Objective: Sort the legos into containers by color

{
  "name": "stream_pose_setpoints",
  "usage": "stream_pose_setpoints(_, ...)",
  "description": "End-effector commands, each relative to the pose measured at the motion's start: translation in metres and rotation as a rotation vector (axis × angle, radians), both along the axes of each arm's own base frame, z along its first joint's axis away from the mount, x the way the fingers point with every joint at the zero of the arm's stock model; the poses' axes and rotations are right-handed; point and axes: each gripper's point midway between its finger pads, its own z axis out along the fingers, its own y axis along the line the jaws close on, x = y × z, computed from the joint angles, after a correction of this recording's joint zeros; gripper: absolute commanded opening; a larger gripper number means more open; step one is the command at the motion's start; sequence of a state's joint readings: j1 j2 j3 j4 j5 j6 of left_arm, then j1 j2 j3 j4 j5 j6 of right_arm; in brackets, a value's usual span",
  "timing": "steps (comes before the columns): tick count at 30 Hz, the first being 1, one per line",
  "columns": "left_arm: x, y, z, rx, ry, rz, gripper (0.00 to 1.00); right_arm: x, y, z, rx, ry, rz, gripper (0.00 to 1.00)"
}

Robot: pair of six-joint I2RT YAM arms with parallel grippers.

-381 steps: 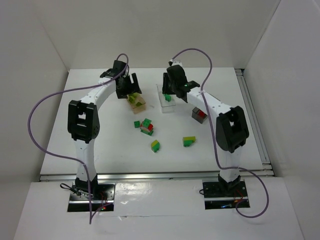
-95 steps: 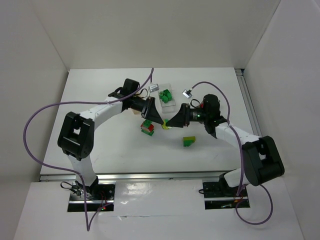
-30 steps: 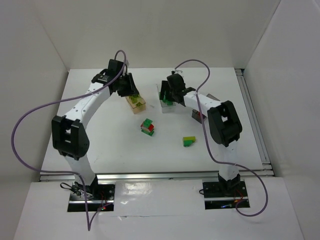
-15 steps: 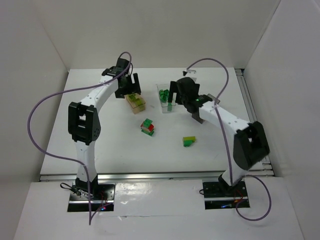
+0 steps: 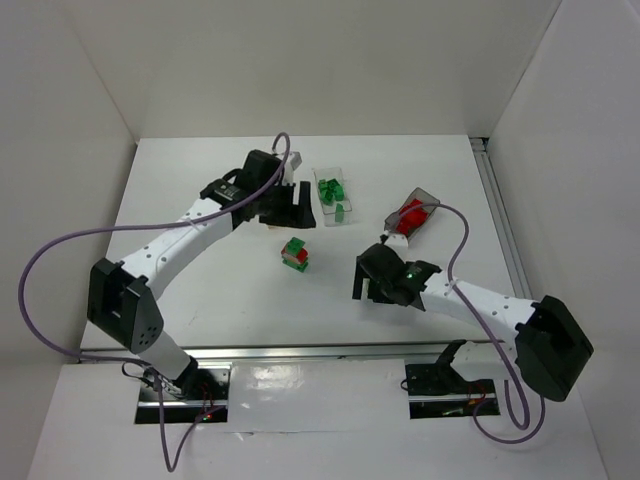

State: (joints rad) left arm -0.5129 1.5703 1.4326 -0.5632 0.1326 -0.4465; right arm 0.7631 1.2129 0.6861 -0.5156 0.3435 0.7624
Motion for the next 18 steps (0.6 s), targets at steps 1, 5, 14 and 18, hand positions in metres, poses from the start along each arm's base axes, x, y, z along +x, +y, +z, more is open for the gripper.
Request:
stream_pose_setpoints(1, -0.011, -0.022, -0.011, -0.015, 0.031, -0.084, 0.84, -0.010, 0.003, -0.005, 0.053, 0.042, -0.076, 0.99)
stream_pose_setpoints(5, -0.013, -0.034, -0.017, 0.012, 0.046, -0.104, 0.84, 0.002, -0.011, -0.006, 0.101, 0.040, -0.178, 0.97)
stream_pose_setpoints(14, -0.007, -0.036, -0.018, 0.018, 0.044, -0.097, 0.84, 0.054, -0.014, -0.019, 0.195, -0.008, -0.153, 0.93)
stream_pose_setpoints(18, -0.004, -0.029, -0.017, 0.047, 0.027, -0.064, 0.84, 0.071, 0.030, -0.012, 0.236, 0.002, -0.043, 0.93)
